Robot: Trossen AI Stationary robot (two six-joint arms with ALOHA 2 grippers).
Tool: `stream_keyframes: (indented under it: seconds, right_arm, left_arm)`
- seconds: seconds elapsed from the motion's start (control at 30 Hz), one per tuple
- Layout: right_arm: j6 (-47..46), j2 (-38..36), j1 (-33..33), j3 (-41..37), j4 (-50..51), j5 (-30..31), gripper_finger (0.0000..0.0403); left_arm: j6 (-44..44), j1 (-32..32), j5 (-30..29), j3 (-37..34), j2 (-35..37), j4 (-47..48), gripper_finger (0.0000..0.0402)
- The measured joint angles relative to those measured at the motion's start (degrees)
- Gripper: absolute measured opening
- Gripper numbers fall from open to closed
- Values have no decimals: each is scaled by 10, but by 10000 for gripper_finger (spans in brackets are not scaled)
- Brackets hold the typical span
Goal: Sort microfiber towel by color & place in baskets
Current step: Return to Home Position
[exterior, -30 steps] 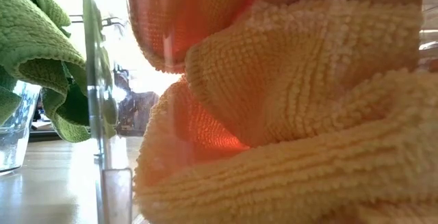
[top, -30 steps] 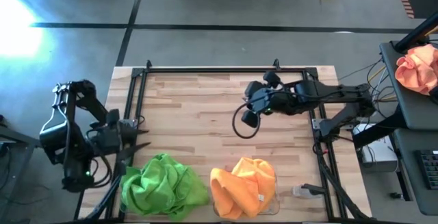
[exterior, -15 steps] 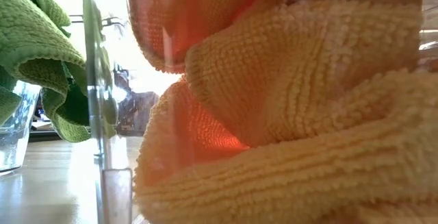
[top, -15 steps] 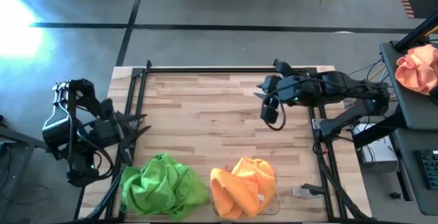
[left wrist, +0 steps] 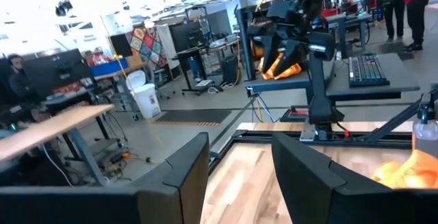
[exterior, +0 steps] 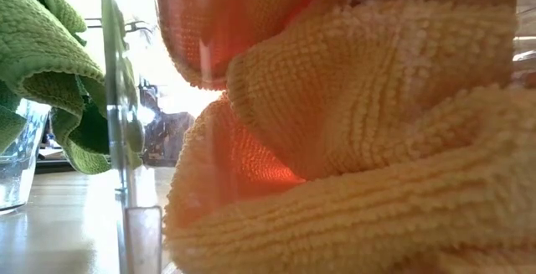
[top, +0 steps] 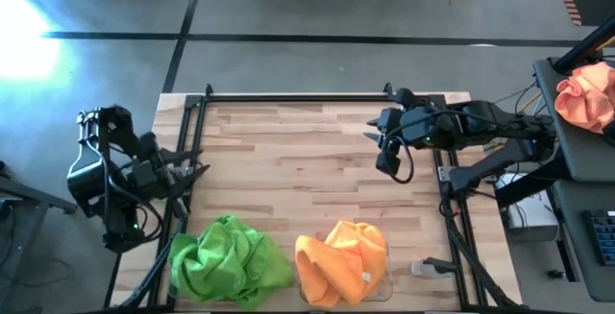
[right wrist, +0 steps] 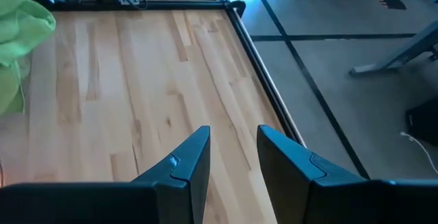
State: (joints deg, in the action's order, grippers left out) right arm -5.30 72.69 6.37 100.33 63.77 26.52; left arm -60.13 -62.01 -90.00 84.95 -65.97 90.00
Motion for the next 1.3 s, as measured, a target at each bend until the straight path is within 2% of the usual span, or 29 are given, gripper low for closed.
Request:
stream_keyframes:
  seconds: [0.13, 0.3, 0.5, 0.8, 1.0, 1.3]
  right_arm:
    - [-6, -26, 0, -44, -24, 0, 114]
    - [-12, -84, 0, -140, -123, 0, 114]
    - [-35, -170, 0, -267, -256, -18, 114]
    - [-42, -258, 0, -440, -429, -33, 114]
    - [-41, -295, 0, -543, -547, -76, 114]
    - [-54, -353, 0, -627, -603, -75, 114]
  left_arm:
    - [-49, 0, 10, -60, 42, 0, 145]
    - [-120, 0, 11, -141, 96, -7, 145]
    - [-115, -1, 7, -183, 133, -51, 145]
    - [-107, -1, 5, -169, 119, -74, 145]
    - [-81, -1, 5, -131, 87, -75, 145]
    - [-13, -2, 5, -58, 45, -75, 145]
